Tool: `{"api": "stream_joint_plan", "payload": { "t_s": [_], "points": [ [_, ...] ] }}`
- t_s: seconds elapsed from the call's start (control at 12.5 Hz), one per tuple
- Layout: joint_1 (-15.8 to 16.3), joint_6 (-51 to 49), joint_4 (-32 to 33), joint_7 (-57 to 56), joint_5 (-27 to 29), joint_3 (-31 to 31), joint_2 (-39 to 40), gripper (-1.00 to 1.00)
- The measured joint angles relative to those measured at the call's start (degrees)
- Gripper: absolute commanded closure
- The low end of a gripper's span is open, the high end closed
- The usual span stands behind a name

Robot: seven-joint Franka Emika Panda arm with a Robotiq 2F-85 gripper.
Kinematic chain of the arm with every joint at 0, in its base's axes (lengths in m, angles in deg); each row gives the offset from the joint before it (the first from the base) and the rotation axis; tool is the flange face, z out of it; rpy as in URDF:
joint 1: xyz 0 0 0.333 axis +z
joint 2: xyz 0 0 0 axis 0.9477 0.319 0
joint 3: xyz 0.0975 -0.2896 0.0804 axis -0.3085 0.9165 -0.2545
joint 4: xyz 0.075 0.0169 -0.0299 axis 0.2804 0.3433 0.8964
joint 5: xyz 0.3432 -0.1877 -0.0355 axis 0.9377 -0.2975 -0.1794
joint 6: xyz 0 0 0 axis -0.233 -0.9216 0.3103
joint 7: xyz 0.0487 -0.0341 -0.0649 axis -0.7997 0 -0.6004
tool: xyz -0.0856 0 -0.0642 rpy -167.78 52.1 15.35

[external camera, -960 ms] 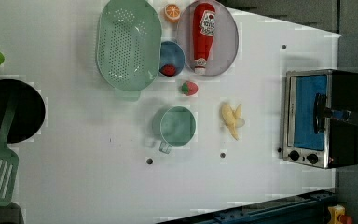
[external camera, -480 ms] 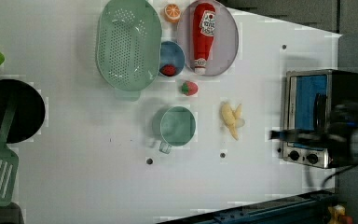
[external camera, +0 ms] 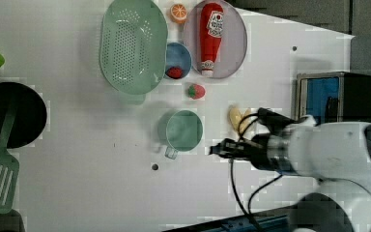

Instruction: Pick Banana and place it in mug.

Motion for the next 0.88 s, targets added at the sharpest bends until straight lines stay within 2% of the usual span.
{"api": "stream_joint_plan", "payload": {
  "t_s": [0.32, 0.48, 0.64, 0.88],
  "points": [
    [-0.1, 9.4, -0.4, 4.9, -1.0, 0.9, 8.3, 0.49],
    [-1.7, 11.7, 0.6, 5.9, -2.8, 0.9, 11.0, 0.42],
    [-2.6, 14.5, 0.7, 7.6, -5.6, 1.3, 14.3, 0.0],
    [-1.8, 15.4, 4.3, 12.0, -5.9, 1.8, 14.9, -0.66]
  ]
}}
